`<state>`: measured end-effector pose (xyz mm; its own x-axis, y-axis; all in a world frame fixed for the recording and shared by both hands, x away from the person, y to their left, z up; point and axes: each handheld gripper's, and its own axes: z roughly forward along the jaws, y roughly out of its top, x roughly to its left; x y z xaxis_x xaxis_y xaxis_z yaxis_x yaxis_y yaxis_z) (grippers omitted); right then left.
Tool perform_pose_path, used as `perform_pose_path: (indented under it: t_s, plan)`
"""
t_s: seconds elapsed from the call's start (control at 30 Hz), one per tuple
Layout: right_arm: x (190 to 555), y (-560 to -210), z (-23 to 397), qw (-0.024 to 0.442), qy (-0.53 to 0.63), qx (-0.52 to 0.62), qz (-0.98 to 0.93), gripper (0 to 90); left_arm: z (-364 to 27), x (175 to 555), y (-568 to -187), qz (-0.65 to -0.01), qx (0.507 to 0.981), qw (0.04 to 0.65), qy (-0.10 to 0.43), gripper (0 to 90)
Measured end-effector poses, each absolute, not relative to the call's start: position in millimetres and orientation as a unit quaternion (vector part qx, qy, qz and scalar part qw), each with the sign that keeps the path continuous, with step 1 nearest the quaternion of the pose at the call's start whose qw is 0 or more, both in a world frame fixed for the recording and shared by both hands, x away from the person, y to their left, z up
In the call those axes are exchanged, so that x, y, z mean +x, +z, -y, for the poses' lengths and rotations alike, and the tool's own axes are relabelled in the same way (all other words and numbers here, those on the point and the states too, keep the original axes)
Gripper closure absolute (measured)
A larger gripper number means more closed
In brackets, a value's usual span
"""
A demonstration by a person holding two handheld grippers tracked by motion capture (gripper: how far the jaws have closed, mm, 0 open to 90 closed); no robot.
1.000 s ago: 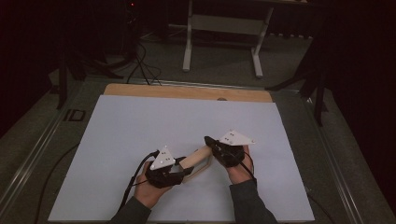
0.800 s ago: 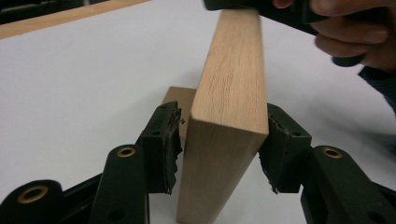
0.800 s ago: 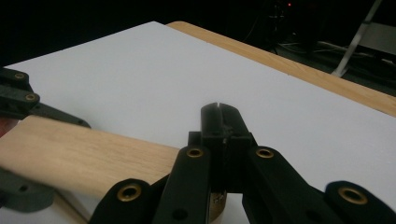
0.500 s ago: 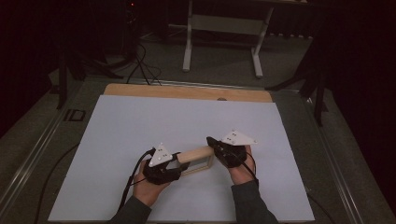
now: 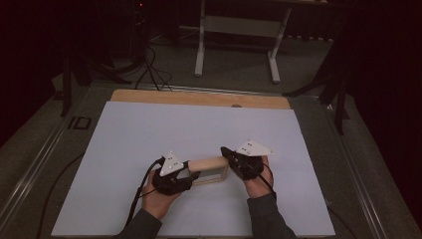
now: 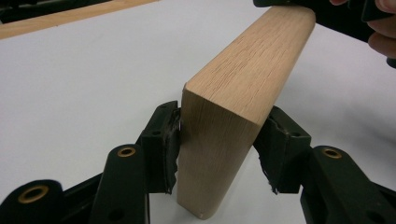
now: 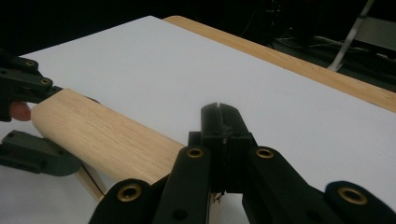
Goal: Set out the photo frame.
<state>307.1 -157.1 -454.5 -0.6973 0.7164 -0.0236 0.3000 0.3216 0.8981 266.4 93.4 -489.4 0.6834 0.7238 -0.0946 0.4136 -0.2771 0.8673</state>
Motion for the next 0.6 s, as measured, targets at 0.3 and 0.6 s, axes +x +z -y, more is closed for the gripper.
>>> perform_pose_path:
  t_s: [0.3, 0.6]
  plan:
    - [306.7, -452.8, 158.5, 0.21, 0.48, 0.323, -0.788, 90.0, -93.4, 266.4, -489.4, -0.368, 0.78, 0.478, 0.167, 50.8]
    - [306.5, -451.7, 159.1, 0.206, 0.477, 0.325, -0.79, 90.0, -92.9, 266.6, -489.8, -0.374, 0.776, 0.48, 0.168, 50.3]
